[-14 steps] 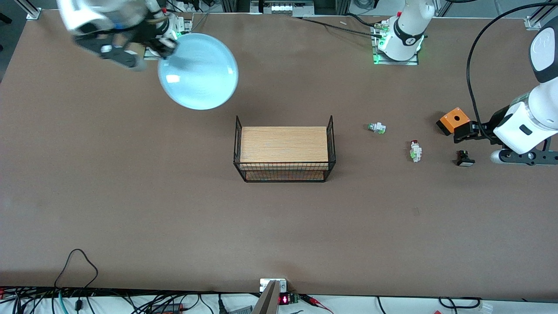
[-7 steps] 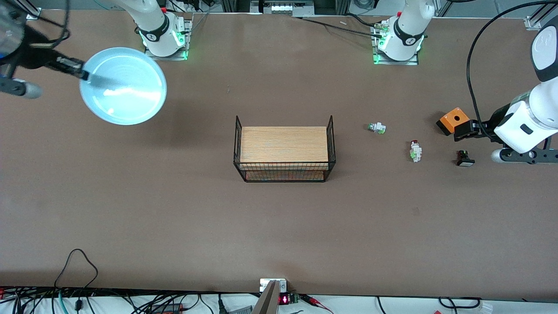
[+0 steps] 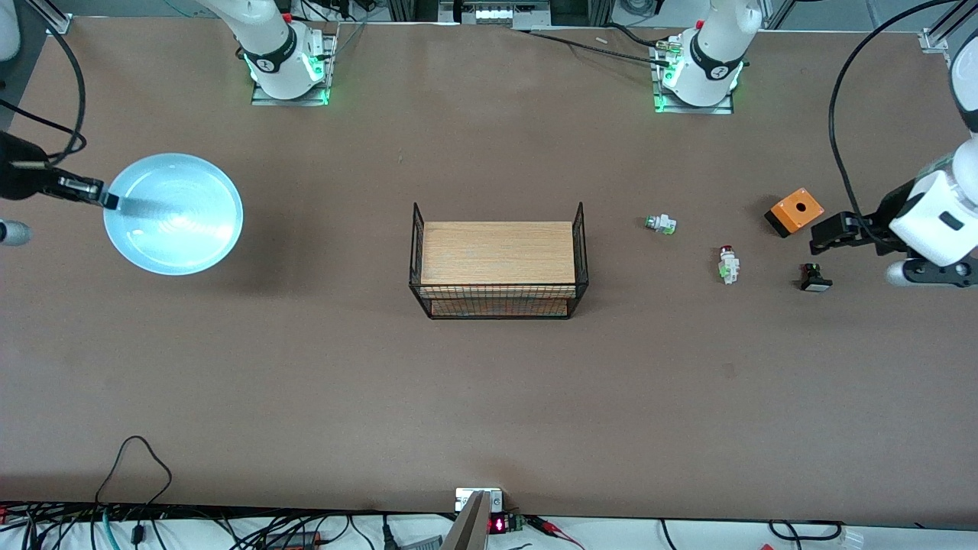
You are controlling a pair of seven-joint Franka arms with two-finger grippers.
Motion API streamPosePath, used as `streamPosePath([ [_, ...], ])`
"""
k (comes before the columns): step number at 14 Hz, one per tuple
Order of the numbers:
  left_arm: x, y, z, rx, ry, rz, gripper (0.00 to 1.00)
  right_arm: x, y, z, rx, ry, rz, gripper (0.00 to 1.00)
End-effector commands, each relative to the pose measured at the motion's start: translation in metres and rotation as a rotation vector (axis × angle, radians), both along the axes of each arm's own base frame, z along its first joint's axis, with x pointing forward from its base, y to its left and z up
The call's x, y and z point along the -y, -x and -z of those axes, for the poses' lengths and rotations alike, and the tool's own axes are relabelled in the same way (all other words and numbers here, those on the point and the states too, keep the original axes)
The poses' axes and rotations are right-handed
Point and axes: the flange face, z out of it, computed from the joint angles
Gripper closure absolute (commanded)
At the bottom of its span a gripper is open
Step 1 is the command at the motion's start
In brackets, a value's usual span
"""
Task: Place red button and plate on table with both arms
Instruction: 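Carry the plate away from the basket with the right gripper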
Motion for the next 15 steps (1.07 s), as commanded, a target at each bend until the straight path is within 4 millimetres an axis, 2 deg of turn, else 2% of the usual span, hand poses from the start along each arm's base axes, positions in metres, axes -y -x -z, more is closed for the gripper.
streamPosePath([
  [1,-0.006,0.002,-0.019,0.061,0.011,0.001,0.0,0.026,0.007,0.031,0.065,-0.033,-0.007,1.0],
  [4,-0.009,0.013,-0.013,0.081,0.009,0.005,0.0,0.056,0.018,0.072,0.12,-0.034,-0.051,1.0],
  [8,-0.009,0.028,-0.021,-0.001,0.008,0.006,0.0,0.069,0.03,0.141,0.205,0.003,-0.022,1.0],
  [10,-0.008,0.032,-0.025,-0.03,0.002,0.0,0.0,0.063,0.03,0.167,0.246,0.02,-0.026,1.0],
  [13,-0.014,0.031,-0.026,-0.024,0.003,-0.008,0.0,0.047,0.013,0.202,0.293,0.038,-0.055,1.0],
  [15,-0.013,0.029,-0.026,-0.014,0.014,-0.008,0.0,0.046,0.004,0.227,0.31,0.052,-0.059,1.0],
])
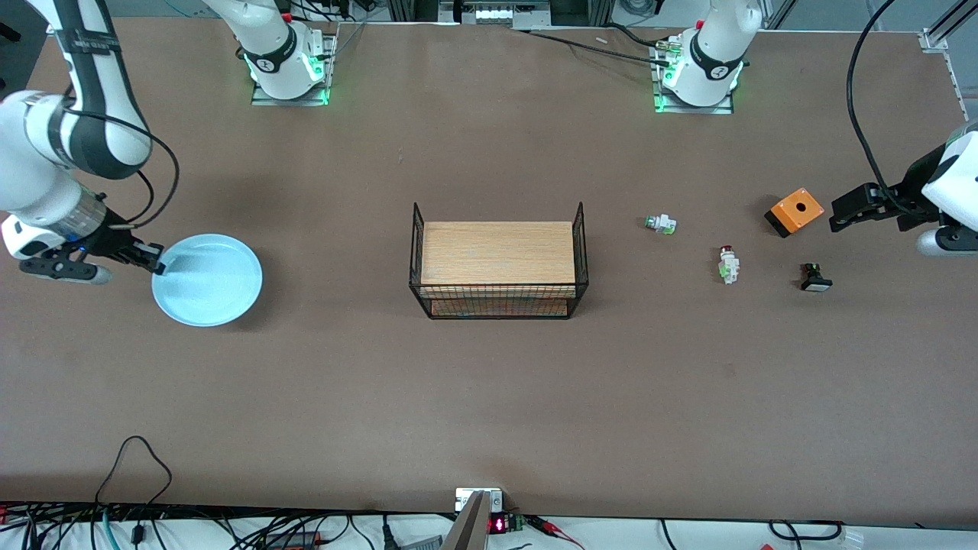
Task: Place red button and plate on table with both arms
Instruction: 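Carry the plate away from the basket with the right gripper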
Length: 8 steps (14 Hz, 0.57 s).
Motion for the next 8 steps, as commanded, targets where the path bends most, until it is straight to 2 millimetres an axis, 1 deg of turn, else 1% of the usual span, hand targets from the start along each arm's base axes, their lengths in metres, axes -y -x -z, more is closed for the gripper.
streamPosePath([
  [1,-0.002,0.0,-0.007,0.026,0.019,0.012,0.0,0.0,-0.011,0.031,0.034,0.007,-0.01,1.0],
  [2,-0.002,-0.001,-0.008,0.037,0.019,0.012,0.0,-0.004,-0.014,0.043,0.043,0.009,-0.016,1.0],
  [4,-0.001,0.0,-0.008,0.037,0.02,0.013,0.0,-0.003,-0.017,0.064,0.058,0.019,-0.013,1.0],
  [7,-0.001,0.0,-0.008,0.037,0.02,0.013,0.0,-0.006,-0.02,0.093,0.082,0.032,-0.014,1.0],
  [8,-0.001,0.0,-0.008,0.034,0.021,0.013,0.0,-0.01,-0.021,0.104,0.09,0.032,-0.011,1.0],
])
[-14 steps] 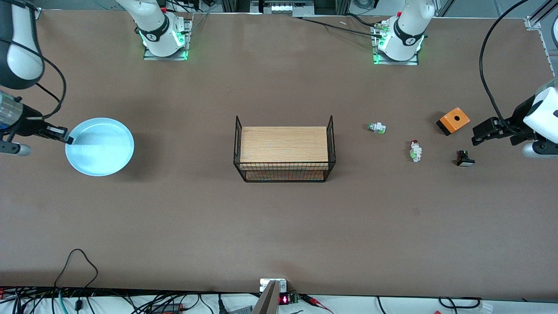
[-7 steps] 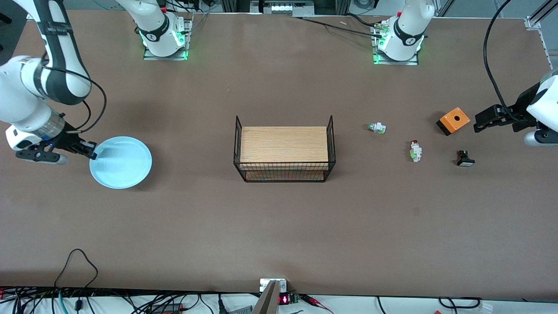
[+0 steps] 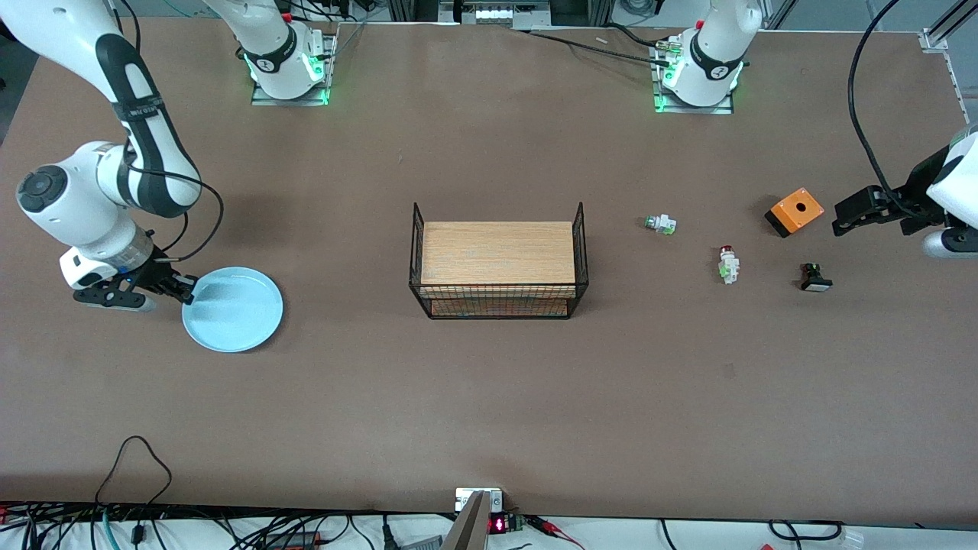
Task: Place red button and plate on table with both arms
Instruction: 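Lower the plate onto the table and open the right gripper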
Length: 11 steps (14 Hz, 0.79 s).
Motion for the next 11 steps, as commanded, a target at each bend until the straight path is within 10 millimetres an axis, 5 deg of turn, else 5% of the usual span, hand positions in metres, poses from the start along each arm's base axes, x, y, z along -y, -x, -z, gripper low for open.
streamPosePath([
  [1,-0.001,0.002,-0.006,0.012,0.02,0.015,0.0,-0.007,-0.006,0.021,0.038,-0.004,-0.004,1.0],
  [6,-0.002,0.002,-0.006,0.012,0.018,0.015,0.0,-0.005,-0.011,0.033,0.031,0.003,-0.023,0.79],
  [8,-0.002,0.002,-0.006,0.012,0.018,0.017,0.0,-0.006,-0.017,0.027,0.045,0.004,-0.02,0.47],
  [9,0.001,0.002,-0.005,0.012,0.017,0.024,0.0,-0.007,-0.018,0.021,0.054,0.004,-0.02,0.13],
  [10,0.004,0.002,-0.005,0.012,0.012,0.031,0.0,-0.009,-0.02,0.007,0.066,0.006,-0.031,0.0],
  [11,0.007,0.001,-0.003,0.02,0.01,0.035,0.0,-0.011,-0.02,-0.011,0.061,0.005,-0.047,0.0],
])
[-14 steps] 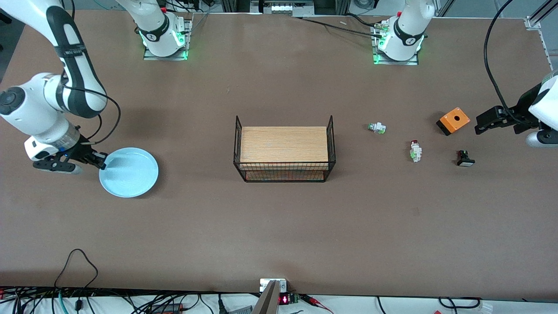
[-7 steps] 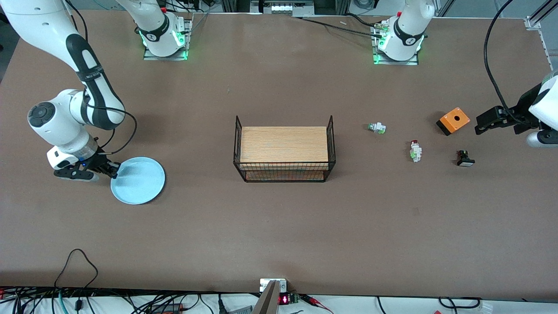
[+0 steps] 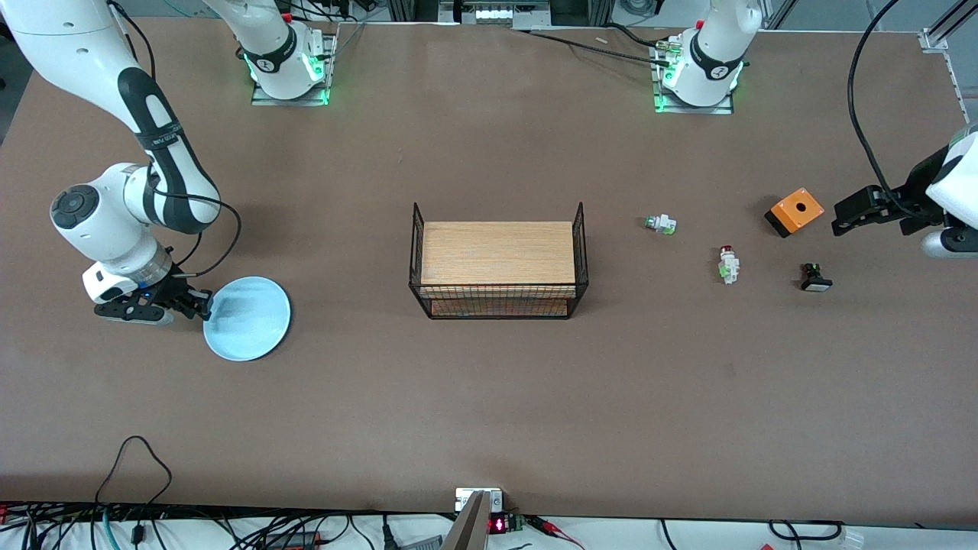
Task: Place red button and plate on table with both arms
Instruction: 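Lower the plate onto the table and open the right gripper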
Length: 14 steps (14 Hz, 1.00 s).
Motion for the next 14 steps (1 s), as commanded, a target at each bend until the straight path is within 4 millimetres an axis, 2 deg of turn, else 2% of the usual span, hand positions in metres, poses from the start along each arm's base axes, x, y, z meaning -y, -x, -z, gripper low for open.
streamPosePath([
  [1,0.006,0.0,-0.004,0.034,0.011,0.031,0.0,-0.007,-0.001,-0.054,-0.008,-0.016,-0.032,0.0],
  [2,0.006,0.0,-0.004,0.034,0.013,0.029,0.0,-0.016,0.0,-0.076,-0.019,-0.029,-0.042,0.0],
  [4,0.003,0.005,-0.003,0.029,0.013,0.025,0.0,-0.001,0.006,-0.111,-0.013,-0.026,-0.043,0.0],
  [6,0.003,0.015,0.002,0.008,0.012,0.025,0.0,0.0,0.02,-0.149,-0.069,-0.026,-0.11,0.0],
  [9,0.003,0.019,0.001,0.011,0.011,0.025,0.0,0.016,0.05,-0.216,-0.128,0.027,-0.139,0.0],
  [10,0.003,0.019,0.001,0.011,0.013,0.025,0.0,0.016,0.06,-0.245,-0.138,0.059,-0.154,0.0],
  [13,0.001,0.02,0.001,0.011,0.013,0.022,0.0,0.02,0.079,-0.323,-0.163,0.092,-0.136,0.0],
  [14,0.001,0.02,0.001,0.009,0.013,0.022,0.0,0.028,0.083,-0.34,-0.161,0.093,-0.121,0.0],
])
